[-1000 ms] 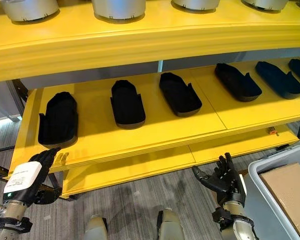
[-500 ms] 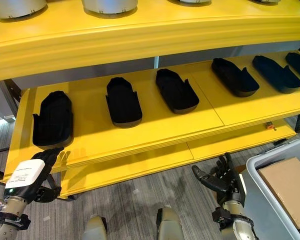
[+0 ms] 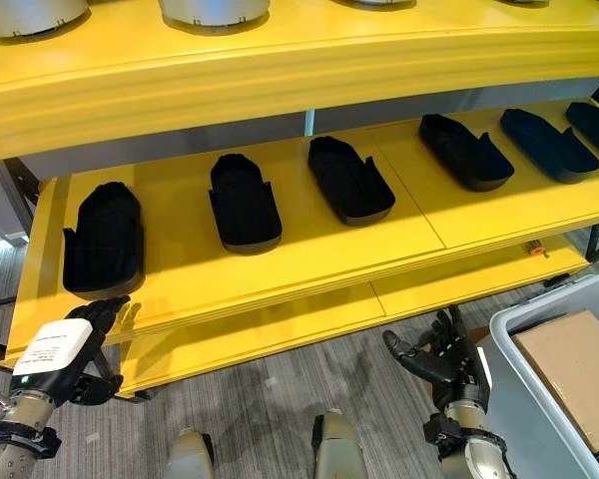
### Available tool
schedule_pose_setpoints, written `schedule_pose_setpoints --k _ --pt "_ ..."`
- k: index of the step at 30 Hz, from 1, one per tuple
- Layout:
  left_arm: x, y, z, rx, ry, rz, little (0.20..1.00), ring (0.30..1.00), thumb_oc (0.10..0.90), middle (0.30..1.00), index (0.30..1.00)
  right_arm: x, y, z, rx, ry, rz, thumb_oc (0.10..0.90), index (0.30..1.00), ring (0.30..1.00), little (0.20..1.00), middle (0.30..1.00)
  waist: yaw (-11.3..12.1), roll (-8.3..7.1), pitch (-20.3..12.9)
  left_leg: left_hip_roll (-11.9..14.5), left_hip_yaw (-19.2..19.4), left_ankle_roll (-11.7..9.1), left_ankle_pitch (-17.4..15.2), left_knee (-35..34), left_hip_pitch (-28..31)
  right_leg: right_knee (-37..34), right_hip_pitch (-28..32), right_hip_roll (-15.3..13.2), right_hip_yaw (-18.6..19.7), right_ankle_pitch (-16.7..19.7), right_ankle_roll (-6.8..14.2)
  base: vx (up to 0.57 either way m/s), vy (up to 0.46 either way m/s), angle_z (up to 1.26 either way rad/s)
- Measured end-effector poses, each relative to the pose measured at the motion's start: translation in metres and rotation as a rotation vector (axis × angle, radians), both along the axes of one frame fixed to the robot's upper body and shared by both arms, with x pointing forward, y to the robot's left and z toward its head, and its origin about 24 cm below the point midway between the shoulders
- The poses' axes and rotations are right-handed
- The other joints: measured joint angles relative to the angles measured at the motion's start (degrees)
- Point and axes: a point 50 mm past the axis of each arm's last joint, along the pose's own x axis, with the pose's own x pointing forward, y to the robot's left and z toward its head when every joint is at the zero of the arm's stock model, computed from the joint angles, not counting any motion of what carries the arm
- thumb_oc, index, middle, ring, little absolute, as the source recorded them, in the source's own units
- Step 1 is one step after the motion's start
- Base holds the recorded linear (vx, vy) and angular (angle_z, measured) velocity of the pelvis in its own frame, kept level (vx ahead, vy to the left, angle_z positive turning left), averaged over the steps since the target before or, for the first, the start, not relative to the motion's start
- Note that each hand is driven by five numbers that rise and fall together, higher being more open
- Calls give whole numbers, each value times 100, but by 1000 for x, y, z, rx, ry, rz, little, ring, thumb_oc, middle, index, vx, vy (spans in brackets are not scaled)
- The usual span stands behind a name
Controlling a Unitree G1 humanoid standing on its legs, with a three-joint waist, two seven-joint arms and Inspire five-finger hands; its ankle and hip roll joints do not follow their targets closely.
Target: Move parts from the plastic box to the shelf.
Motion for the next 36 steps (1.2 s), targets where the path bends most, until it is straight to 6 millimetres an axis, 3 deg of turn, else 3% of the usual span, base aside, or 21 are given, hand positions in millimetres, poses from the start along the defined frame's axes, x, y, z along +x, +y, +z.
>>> schedule_pose_setpoints --k 36 --pt "15 5 5 39 -35 22 1000 1000 900 1000 1000 4 0 2 -1 -15 -1 900 1000 1000 1000 1000 -15 -9 -1 8 -4 3 -3 141 -230 93 -238 21 55 60 -24 0 0 0"
